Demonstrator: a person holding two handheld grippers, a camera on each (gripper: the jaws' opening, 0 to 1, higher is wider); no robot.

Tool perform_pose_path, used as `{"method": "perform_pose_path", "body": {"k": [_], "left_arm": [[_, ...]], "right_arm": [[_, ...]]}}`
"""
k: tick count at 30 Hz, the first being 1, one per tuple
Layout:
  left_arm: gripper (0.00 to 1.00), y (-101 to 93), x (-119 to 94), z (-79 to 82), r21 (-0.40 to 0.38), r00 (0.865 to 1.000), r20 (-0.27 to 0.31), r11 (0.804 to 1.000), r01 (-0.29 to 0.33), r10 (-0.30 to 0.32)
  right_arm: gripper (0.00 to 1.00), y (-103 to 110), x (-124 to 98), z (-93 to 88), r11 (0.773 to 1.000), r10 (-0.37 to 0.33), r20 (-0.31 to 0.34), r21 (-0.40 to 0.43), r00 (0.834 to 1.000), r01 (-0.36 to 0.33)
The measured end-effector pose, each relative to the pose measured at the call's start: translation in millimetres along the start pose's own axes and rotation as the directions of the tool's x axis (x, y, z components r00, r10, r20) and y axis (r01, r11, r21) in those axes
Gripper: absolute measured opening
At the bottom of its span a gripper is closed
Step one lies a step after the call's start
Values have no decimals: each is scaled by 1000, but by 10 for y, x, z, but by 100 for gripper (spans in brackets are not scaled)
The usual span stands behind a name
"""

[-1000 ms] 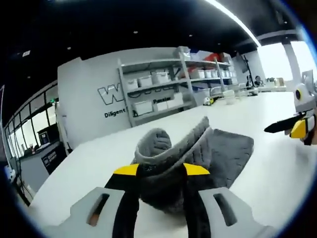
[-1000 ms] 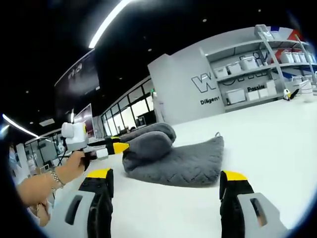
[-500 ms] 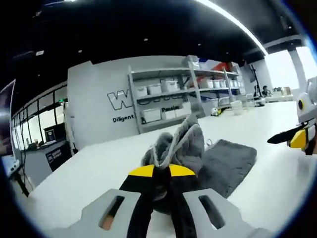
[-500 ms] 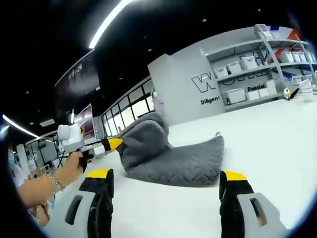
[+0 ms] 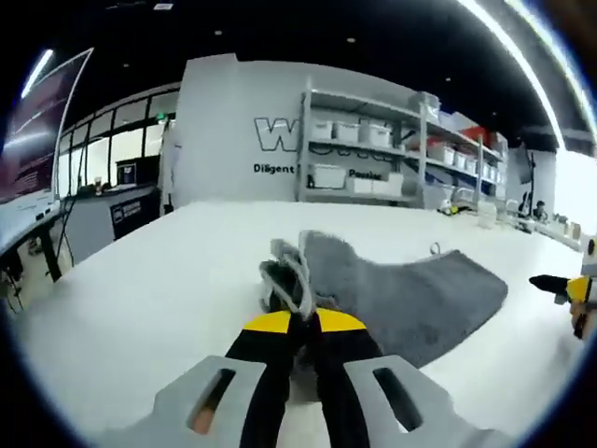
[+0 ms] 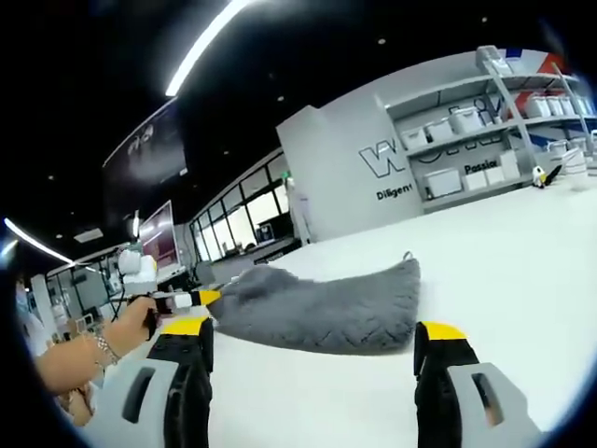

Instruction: Open the folded towel by lifting each exposed corner and separating the folded layers until the towel lies flat within the target outline without major curled edges

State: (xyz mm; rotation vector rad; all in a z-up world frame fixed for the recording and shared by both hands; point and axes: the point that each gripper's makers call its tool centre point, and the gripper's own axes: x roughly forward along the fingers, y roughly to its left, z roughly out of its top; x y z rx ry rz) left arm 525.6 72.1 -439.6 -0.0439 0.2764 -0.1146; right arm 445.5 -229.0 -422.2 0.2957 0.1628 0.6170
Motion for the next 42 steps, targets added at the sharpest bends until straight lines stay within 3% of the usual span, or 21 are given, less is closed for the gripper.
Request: {"method": "perform_pose_path", "body": {"k": [4, 12, 16, 19, 25, 29, 33, 36, 38, 42], "left_arm": [[7, 104, 50, -165, -54, 999, -45, 999, -8, 6], [7, 173, 110, -346, 7, 991, -128, 999, -34, 35], [7, 183, 116, -329, 7, 992, -121, 999, -45, 46], [7, 207, 167, -318, 71, 992, -110, 996, -59, 66], [10, 211, 197, -321, 104, 994, -86, 993, -59, 68], [13, 199, 179, -297, 134, 997, -71, 991, -20, 30], [34, 178, 122, -128, 24, 999, 22, 999, 28, -28], [33, 89, 29, -39, 40, 994, 62, 995, 93, -95], [35, -9, -45, 23, 50, 985, 101, 989, 136, -141], [53, -248, -241, 119, 28, 950, 173, 966, 258, -259]], "right_arm": [[90, 6, 0, -7, 1000, 0, -2, -6, 1000, 0], [90, 7, 9, -27, 1000, 1, -13, -10, 1000, -2], [90, 7, 9, -32, 1000, 1, -15, -12, 1000, -2], [90, -1, 6, -31, 1000, 0, -15, -8, 1000, 0], [90, 4, 15, -38, 1000, 1, -21, -17, 1000, -1], [90, -9, 23, -53, 1000, -5, -28, -19, 1000, 4], [90, -4, 30, -77, 999, -11, -38, -32, 999, 9], [91, 12, 43, -75, 999, -13, -38, -51, 999, 11], [92, 22, 52, -97, 998, -14, -49, -66, 999, 10], [93, 12, 58, -124, 997, -19, -60, -70, 998, 15]]}}
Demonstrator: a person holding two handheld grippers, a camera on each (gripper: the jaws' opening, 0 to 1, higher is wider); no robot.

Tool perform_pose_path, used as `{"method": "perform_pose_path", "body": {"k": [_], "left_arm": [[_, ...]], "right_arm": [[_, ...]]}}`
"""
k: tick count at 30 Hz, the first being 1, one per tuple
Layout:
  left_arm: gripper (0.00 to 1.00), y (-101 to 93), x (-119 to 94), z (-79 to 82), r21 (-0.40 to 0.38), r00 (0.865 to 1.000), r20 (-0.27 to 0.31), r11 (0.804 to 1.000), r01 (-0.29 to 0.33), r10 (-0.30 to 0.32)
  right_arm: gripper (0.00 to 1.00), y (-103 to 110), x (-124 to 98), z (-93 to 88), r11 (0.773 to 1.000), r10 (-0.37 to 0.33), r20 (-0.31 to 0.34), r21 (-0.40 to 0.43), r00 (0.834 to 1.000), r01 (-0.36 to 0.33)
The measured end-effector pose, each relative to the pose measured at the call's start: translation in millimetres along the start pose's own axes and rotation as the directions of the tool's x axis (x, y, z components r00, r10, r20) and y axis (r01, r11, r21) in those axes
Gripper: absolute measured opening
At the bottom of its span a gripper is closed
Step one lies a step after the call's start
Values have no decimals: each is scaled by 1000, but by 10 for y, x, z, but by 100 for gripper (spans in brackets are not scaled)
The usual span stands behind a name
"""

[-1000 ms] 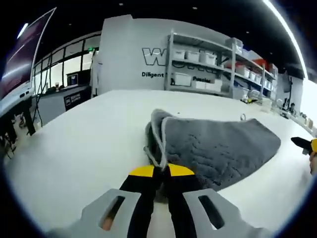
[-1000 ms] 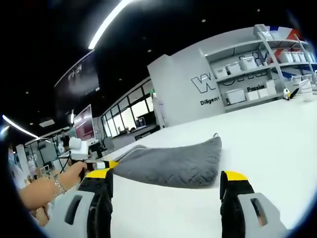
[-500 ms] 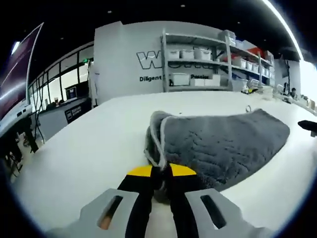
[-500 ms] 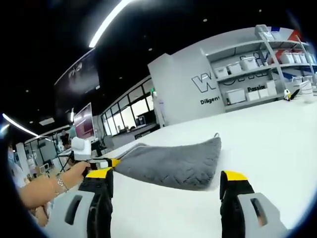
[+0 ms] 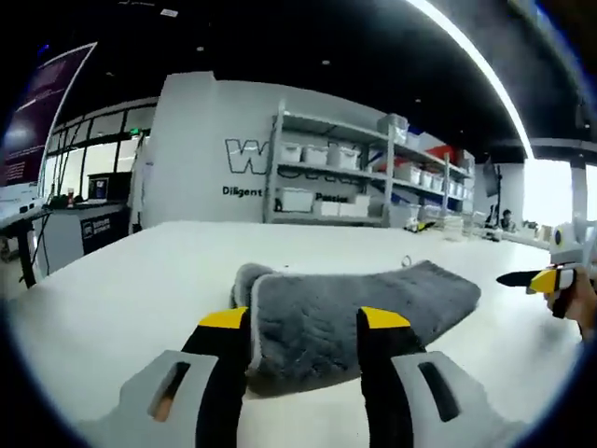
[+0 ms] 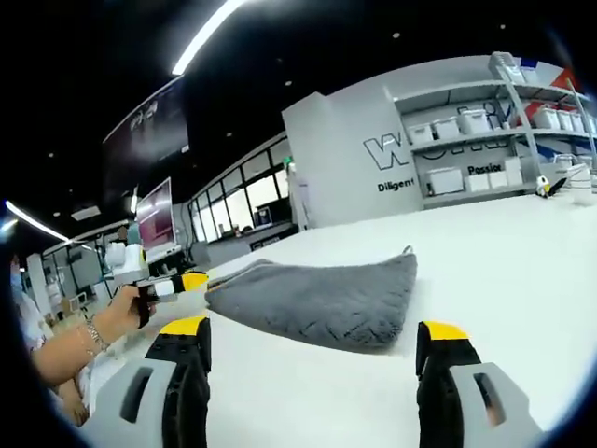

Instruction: Open the folded towel by lifting each exposed corner and separating the folded layers until the towel lies flat within the target outline without major curled edges

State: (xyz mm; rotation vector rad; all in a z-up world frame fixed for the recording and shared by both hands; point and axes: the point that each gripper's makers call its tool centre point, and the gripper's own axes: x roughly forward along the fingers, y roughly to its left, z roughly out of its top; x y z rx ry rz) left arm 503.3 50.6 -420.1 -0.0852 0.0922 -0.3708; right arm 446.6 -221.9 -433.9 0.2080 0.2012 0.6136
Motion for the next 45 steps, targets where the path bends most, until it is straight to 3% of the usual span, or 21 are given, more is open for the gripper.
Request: {"method": "perform_pose_path", "body": {"k": [3, 6, 8, 11, 15, 22, 26, 31, 36, 41, 43, 45], "left_arm": [[56, -109, -90, -37, 11, 999, -4, 999, 43, -43], [64, -206, -185, 45, -7, 994, 53, 995, 95, -94], [73, -197, -237, 121, -8, 991, 92, 995, 101, -100], [90, -150, -276, 127, 9, 992, 86, 996, 89, -90], [100, -126, -319, 77, 24, 992, 83, 995, 93, -95], [99, -60, -400, 166, 31, 984, 151, 996, 86, -90], [99, -48, -479, 129, 25, 986, 148, 997, 79, -82], [99, 12, -598, 157, 116, 988, 153, 993, 14, -31], [99, 21, -581, 117, 135, 991, 127, 991, 19, -37], [99, 18, -597, 174, 121, 986, 160, 992, 28, -47], [99, 21, -590, 158, 121, 987, 152, 992, 28, -47], [99, 39, -579, 144, 118, 989, 143, 993, 26, -43]], "right_arm": [[94, 36, 23, -9, 1000, 7, -4, -17, 1000, -7], [96, 50, 47, -60, 999, 9, -30, -36, 999, -10], [96, 59, 46, -72, 999, 13, -37, -37, 999, -15], [96, 72, 51, -73, 999, 16, -38, -47, 999, -18], [97, 98, 82, -131, 997, 21, -64, -70, 998, -25], [99, 82, 81, -191, 995, 6, -89, -99, 996, -15], [99, 102, 75, -178, 994, 11, -85, -110, 996, -20], [99, 28, 66, -200, 995, 2, -90, -98, 996, -11], [99, 84, 24, -104, 994, 16, -42, -109, 999, -20], [99, 68, 62, -103, 992, 7, -48, -122, 999, -13], [99, 173, 90, 58, 987, 43, 40, -157, 998, -37], [99, 192, 86, 87, 981, 35, 44, -195, 998, -26]]}}
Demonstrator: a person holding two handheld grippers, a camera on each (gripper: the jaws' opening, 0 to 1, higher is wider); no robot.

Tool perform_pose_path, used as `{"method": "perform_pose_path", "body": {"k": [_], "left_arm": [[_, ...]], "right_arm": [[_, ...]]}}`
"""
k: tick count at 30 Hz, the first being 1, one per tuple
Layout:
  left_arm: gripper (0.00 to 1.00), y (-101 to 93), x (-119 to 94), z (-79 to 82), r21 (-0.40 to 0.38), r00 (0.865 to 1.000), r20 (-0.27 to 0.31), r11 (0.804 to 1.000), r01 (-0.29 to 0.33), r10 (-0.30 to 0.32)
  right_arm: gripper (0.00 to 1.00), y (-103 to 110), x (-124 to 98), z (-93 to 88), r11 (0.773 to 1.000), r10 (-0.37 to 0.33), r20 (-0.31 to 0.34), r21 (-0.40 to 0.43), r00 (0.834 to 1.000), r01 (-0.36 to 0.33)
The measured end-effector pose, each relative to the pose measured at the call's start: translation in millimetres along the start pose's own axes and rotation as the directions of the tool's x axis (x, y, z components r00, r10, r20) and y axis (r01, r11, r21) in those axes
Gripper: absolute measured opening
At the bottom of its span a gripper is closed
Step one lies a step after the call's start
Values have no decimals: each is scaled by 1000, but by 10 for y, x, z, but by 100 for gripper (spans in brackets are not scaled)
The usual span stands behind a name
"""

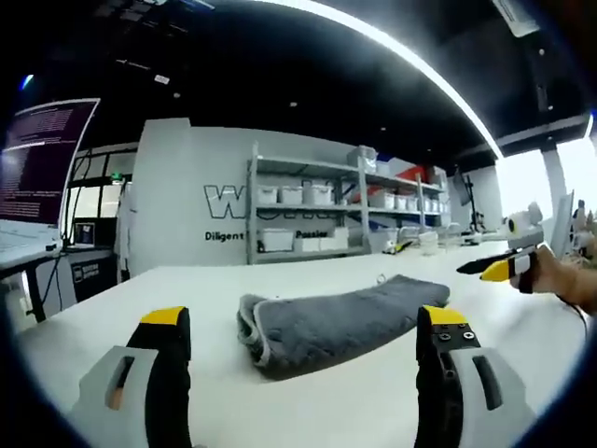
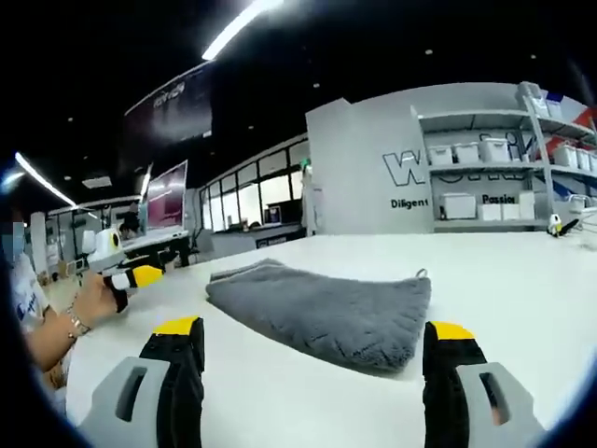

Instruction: Open the folded towel by lifting each exposed corner and separating the folded layers until the towel lies flat within the target outline without major curled edges

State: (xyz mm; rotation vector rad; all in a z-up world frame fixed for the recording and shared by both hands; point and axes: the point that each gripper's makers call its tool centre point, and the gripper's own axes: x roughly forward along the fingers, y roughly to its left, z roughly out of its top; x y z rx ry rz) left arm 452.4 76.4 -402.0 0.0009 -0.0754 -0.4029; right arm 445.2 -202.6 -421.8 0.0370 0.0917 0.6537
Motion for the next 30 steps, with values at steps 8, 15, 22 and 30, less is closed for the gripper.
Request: {"method": "perform_pose_path", "body": {"k": [8, 15, 22, 30], "left_arm": [[99, 35, -49, 155, 8, 998, 57, 1000, -13, 13], [99, 21, -34, 138, -38, 998, 61, 999, 7, -4], [99, -8, -25, 118, -49, 999, 50, 999, 17, -15], [99, -44, 7, 89, 18, 999, 35, 1000, 8, -9]], "right_arm": [[81, -299, 79, 27, 998, -23, -58, 52, 998, 26], [70, -724, 288, 299, 995, -84, -69, 43, 994, 87], [63, -1040, 579, 279, 992, -119, -157, 14, 980, 122], [38, -1563, 842, 199, 979, -197, -206, 14, 958, 204]]}}
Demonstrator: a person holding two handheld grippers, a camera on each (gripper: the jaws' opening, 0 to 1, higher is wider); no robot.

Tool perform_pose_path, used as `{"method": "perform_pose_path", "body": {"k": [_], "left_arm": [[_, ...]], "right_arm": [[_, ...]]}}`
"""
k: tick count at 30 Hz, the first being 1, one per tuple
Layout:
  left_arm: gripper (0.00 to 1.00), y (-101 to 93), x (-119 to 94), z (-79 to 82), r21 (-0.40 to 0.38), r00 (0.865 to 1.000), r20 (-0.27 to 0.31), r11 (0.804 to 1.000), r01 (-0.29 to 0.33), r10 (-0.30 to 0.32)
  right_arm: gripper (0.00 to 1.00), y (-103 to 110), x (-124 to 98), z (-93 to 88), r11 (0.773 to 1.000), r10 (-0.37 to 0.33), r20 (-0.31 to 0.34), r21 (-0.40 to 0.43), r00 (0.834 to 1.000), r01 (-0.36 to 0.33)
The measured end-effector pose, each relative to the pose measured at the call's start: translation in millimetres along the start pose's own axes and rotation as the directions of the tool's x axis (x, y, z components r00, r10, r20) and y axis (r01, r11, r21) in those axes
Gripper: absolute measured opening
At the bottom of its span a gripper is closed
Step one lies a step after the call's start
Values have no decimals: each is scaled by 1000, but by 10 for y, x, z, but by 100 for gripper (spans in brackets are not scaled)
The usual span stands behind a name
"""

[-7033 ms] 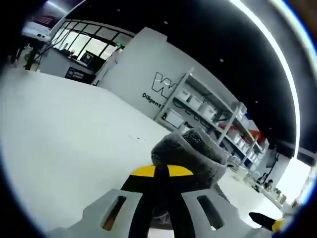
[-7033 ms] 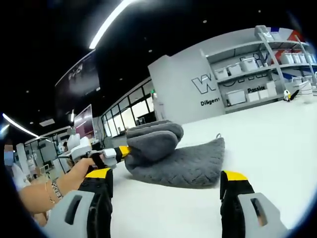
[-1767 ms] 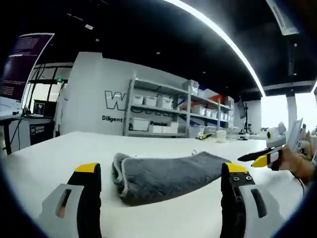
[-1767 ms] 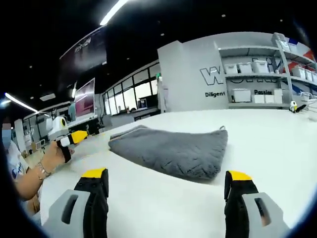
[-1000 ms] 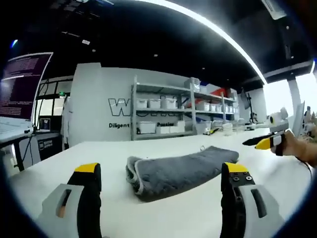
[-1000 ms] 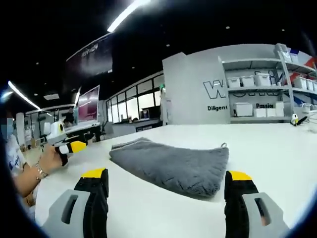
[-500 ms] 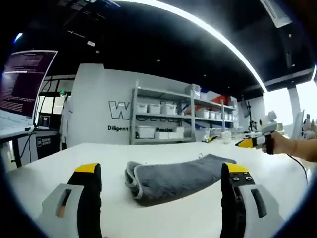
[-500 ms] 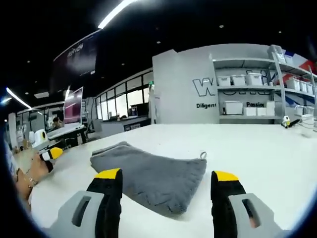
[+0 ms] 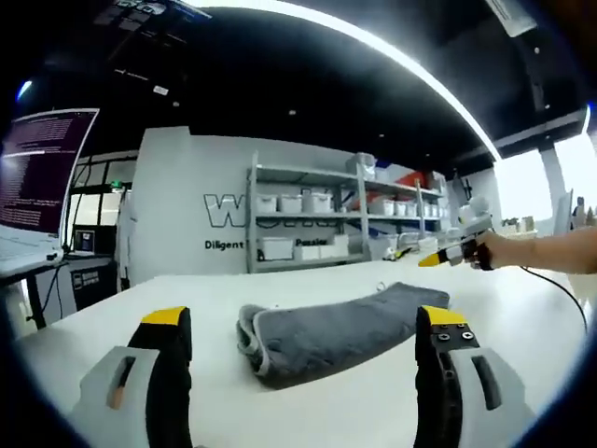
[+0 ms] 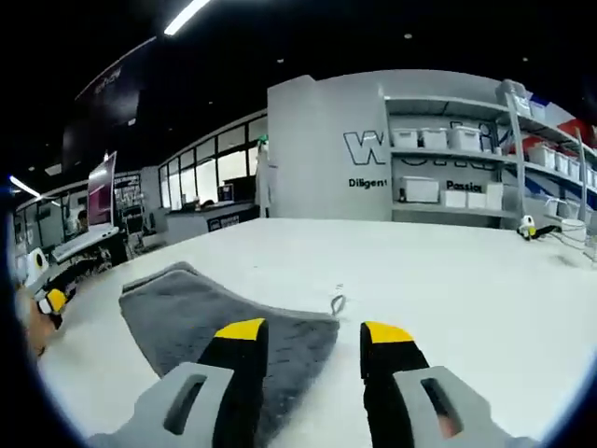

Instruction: Open the folded towel by lifting each exposed corner and separating the folded layers until the towel lies flat within the target outline without major curled edges

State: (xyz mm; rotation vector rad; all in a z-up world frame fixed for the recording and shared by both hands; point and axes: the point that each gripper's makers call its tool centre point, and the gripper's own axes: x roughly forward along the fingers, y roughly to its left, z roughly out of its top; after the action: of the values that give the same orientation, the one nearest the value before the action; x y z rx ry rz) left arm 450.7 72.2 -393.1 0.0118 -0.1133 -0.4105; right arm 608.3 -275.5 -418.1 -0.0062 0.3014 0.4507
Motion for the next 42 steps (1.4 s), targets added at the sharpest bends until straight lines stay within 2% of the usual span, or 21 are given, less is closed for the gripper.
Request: {"method": "perform_pose_path", "body": {"k": [3, 5, 9, 10, 11, 12, 13, 15, 16, 17, 20, 21, 22, 23, 24, 25, 28, 32, 37, 40, 42], "left_arm": [[99, 7, 2, -8, 10, 1000, -4, 1000, -6, 6], [99, 28, 0, 31, 2, 1000, 19, 1000, -16, 16], [99, 116, 12, 34, -7, 1000, 16, 1000, -18, 18], [99, 150, 11, 37, 9, 1000, 12, 1000, -25, 25], [99, 198, 17, 52, 52, 999, 14, 998, -44, 43], [99, 310, 52, 42, 64, 998, 4, 996, -57, 57], [99, 336, 71, 27, 62, 998, -4, 997, -55, 56], [99, 257, 69, -7, 37, 999, -14, 999, -34, 35], [99, 126, 46, -18, 24, 1000, -12, 999, -26, 26], [99, 97, 41, -27, 20, 1000, -13, 999, -26, 26], [98, 76, -16, -52, 46, 999, -30, 998, -39, 41], [98, 72, -31, -56, 54, 998, -37, 998, -39, 41], [98, 46, -38, -59, 58, 998, -39, 998, -39, 41], [98, 39, -42, -60, 61, 998, -39, 997, -40, 42], [98, 32, -46, -67, 59, 998, -41, 997, -42, 45], [98, 16, -49, -83, 42, 998, -45, 998, -40, 42], [97, -24, -48, -145, -22, 998, -61, 1000, -23, 21], [96, -59, -60, -146, -34, 998, -55, 999, -25, 23], [95, -98, -100, -112, -34, 999, -39, 999, -28, 27], [95, -3, -52, -118, -32, 999, -43, 999, -30, 28], [95, -7, -46, -94, -25, 999, -31, 999, -24, 24]], "right_arm": [[37, -86, 146, -38, 1000, -19, -20, -4, 1000, 19], [36, -91, 205, -72, 1000, -21, -29, -17, 999, 21], [35, -86, 354, -176, 1000, -9, -62, -15, 998, 8], [32, -107, 382, -203, 999, -18, -77, -31, 997, 16], [29, -161, 386, -186, 996, -55, -61, -72, 997, 50], [27, -228, 402, -177, 990, -101, -54, -104, 993, 95], [27, -248, 415, -182, 989, -115, -55, -104, 992, 109], [27, -161, 491, -193, 997, -66, -52, -39, 996, 64], [26, -121, 510, -209, 999, -43, -59, -21, 997, 42], [25, -97, 527, -236, 1000, -31, -73, -8, 997, 30], [22, -113, 549, -292, 994, -75, -94, -88, 993, 67], [16, -64, 568, -306, 993, -65, -87, -101, 994, 56], [9, 9, 581, -312, 993, -22, -85, -117, 996, 12], [7, 18, 581, -303, 993, -26, -72, -120, 997, 17], [7, -26, 562, -283, 984, -56, -63, -175, 996, 45], [6, -23, 555, -278, 979, -61, -58, -196, 996, 48], [4, 33, 515, -263, 976, -43, -44, -214, 998, 32], [2, 87, 399, -155, 966, -33, 13, -254, 999, 35], [1, 301, 194, -28, 951, 26, 68, -308, 997, -4], [1, 426, 86, 30, 941, 60, 89, -337, 994, -26], [1, 531, -9, 46, 933, 85, 109, -357, 990, -41]]}}
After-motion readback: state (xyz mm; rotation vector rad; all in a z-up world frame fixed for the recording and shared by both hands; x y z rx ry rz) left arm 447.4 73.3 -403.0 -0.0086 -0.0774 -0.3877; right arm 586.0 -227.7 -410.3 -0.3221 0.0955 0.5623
